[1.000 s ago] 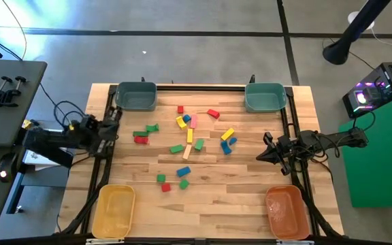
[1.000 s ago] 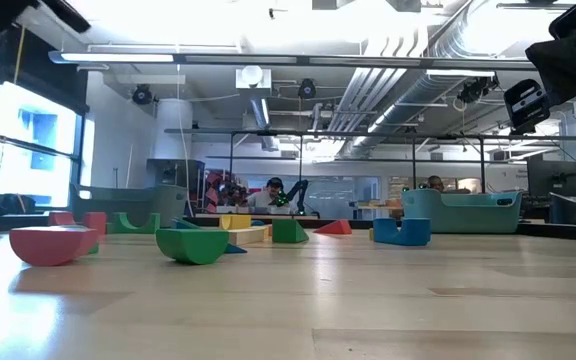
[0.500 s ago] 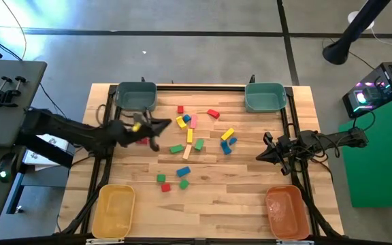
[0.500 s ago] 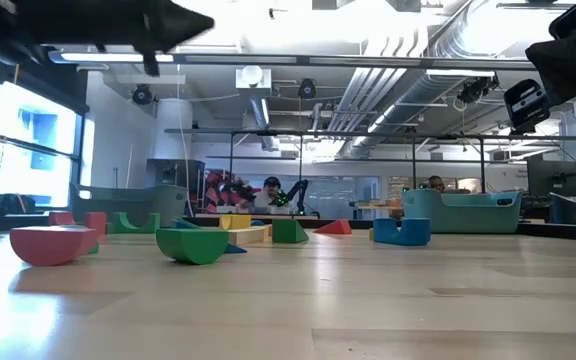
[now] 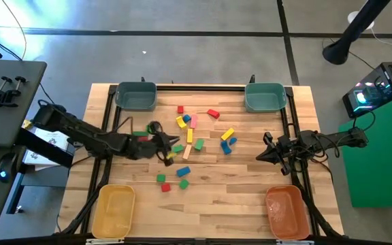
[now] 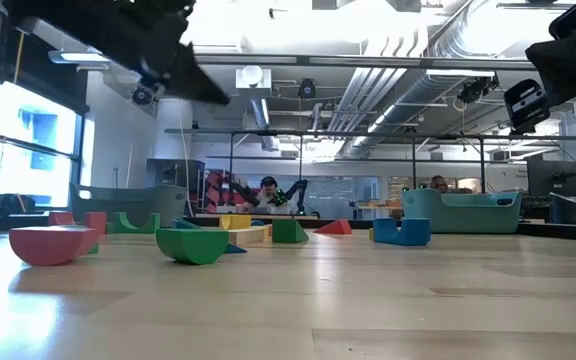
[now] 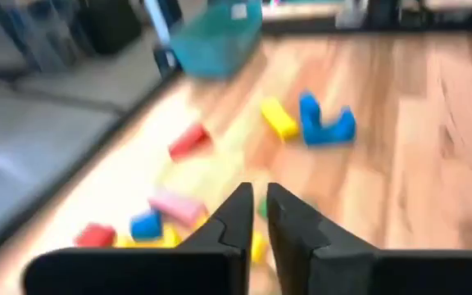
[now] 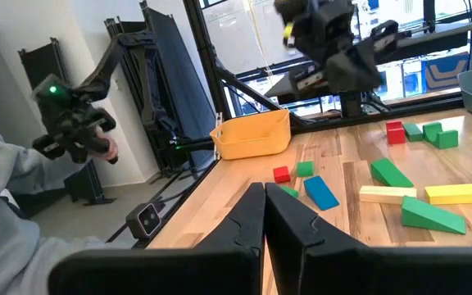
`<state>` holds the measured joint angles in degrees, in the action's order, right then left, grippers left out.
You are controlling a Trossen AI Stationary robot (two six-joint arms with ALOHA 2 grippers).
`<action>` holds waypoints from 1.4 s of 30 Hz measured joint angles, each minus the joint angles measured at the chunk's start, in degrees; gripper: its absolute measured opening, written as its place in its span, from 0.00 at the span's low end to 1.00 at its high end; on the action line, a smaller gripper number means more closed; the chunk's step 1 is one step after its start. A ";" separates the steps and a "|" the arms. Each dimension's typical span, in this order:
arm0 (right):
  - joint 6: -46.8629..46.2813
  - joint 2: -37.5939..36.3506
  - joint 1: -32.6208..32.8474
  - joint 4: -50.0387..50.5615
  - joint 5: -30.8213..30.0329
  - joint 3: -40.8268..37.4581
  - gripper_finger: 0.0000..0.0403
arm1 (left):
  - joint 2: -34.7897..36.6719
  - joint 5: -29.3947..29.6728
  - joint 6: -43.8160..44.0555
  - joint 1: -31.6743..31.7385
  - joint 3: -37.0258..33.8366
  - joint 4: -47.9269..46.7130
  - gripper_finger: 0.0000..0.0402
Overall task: Sort blocks by size
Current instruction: Put the left green triangular block into the blue bin
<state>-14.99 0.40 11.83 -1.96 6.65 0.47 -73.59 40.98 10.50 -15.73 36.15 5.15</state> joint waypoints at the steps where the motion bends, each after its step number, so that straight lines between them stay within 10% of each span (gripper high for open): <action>1: -0.01 0.00 -0.01 0.00 0.01 0.00 0.00 | -0.35 -0.08 3.64 -0.73 0.40 -2.98 0.11; 10: -0.01 0.02 -0.01 0.00 -0.01 0.00 0.00 | -3.35 -6.86 33.55 -3.24 -3.18 -14.06 0.46; 20: -0.01 -0.03 0.00 0.00 0.00 0.00 0.00 | -9.64 -5.59 33.99 -0.29 -11.58 3.71 0.70; 36: 0.01 0.02 -0.02 0.00 -0.02 0.00 0.00 | -22.81 -10.09 25.22 4.47 -12.14 21.32 0.69; 42: -0.02 0.00 0.00 0.00 0.01 0.00 0.00 | -22.67 -10.35 23.67 4.53 -12.14 20.33 0.50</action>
<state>-15.00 0.40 11.83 -1.96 6.66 0.47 -96.26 30.63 34.17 -11.20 24.01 25.49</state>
